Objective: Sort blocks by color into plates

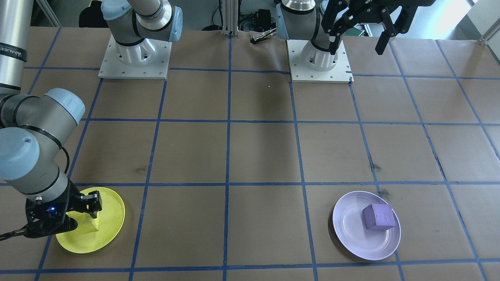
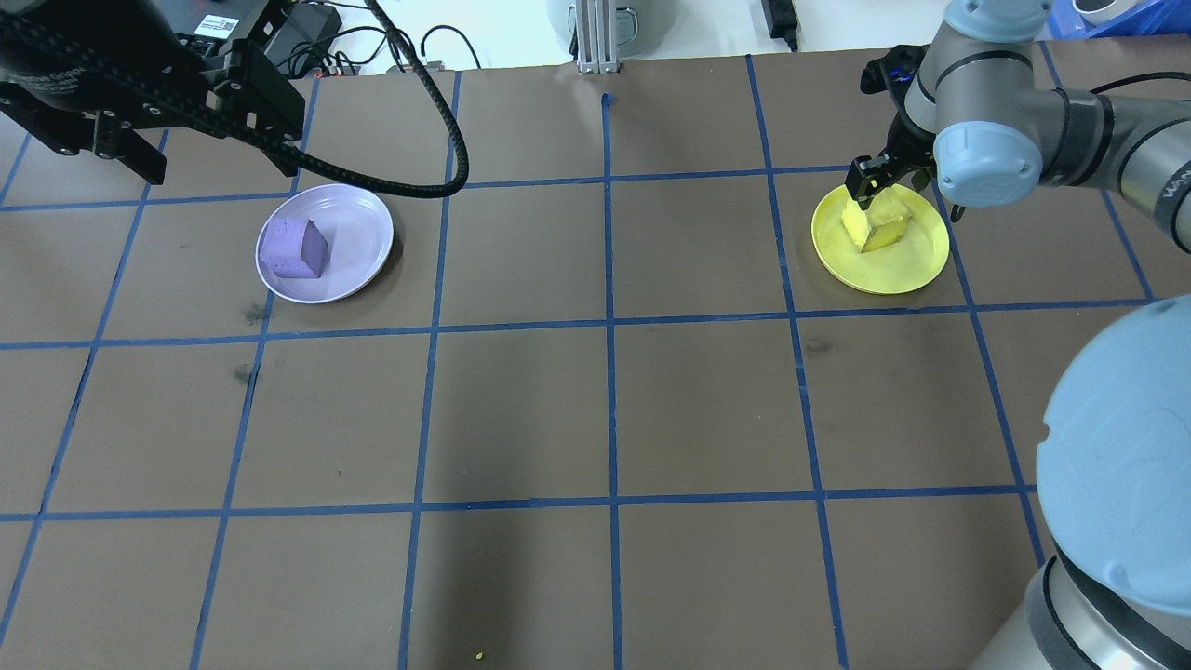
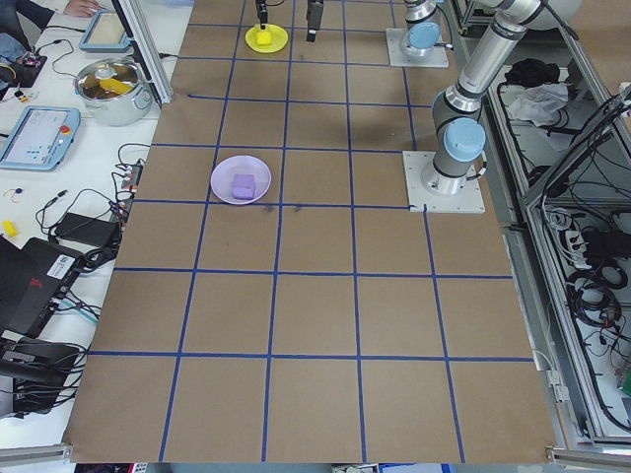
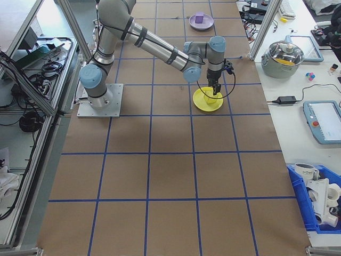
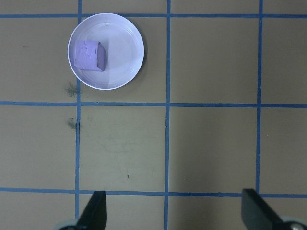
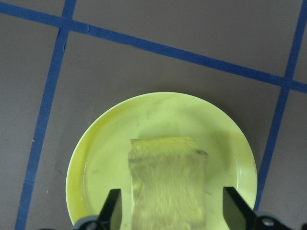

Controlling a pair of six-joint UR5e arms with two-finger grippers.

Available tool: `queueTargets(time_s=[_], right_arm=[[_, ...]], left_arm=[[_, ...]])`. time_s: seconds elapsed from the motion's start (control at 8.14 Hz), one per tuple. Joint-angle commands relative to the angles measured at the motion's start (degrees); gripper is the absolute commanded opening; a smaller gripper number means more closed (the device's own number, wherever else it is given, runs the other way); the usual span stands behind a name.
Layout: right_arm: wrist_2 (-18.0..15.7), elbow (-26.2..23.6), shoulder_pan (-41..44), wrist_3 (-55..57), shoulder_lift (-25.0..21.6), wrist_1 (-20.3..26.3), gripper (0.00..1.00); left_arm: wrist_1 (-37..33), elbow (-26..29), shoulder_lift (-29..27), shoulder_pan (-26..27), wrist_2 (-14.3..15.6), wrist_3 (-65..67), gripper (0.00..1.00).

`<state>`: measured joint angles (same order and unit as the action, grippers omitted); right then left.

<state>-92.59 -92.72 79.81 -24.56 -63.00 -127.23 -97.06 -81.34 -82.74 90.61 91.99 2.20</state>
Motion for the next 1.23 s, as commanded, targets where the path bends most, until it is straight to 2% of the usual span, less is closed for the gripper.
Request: queueTargets(time_s=[0.0, 0.12, 0.37, 0.49, 0.61, 0.74, 0.98, 1.11], right_arm=[[-0.13, 0.08, 0.00, 0.22, -1.68, 0.32, 1.00], [-0.13, -0.01, 0.09, 0.30, -4.12, 1.36, 1.00], [-0.04, -0.01, 0.52, 6.84, -11.58, 10.03, 1.00], [0.65, -0.44, 1.22, 11.25, -16.84, 18.86, 1.00], [1.79, -0.62, 2.53, 16.77, -21.50, 23.56, 1.00], [1.89, -0.71, 4.37, 19.70, -24.25, 26.48, 1.00], [4.60, -0.71, 9.20, 30.66, -26.72, 29.65, 1.00], [4.61, -0.89, 11.58, 31.06, -28.56, 30.89, 1.00]], left_arm=[[-0.06, 0.39, -0.58, -0.35, 0.74, -0.09, 1.00], [0.20, 0.40, -0.93, -0.35, 0.13, -0.26, 1.00], [0.46, -0.04, -0.85, -0.35, -0.93, -0.26, 1.00], [0.55, -0.13, -0.76, -0.35, -0.41, -0.35, 1.00], [0.47, -0.22, -0.41, -0.35, -0.23, -0.35, 1.00], [0.47, -0.22, -0.41, -0.35, 0.03, -0.18, 1.00], [0.64, -0.13, -0.93, -0.35, -0.05, 0.09, 1.00], [0.73, -0.39, -0.41, -0.35, -0.05, -0.43, 1.00]])
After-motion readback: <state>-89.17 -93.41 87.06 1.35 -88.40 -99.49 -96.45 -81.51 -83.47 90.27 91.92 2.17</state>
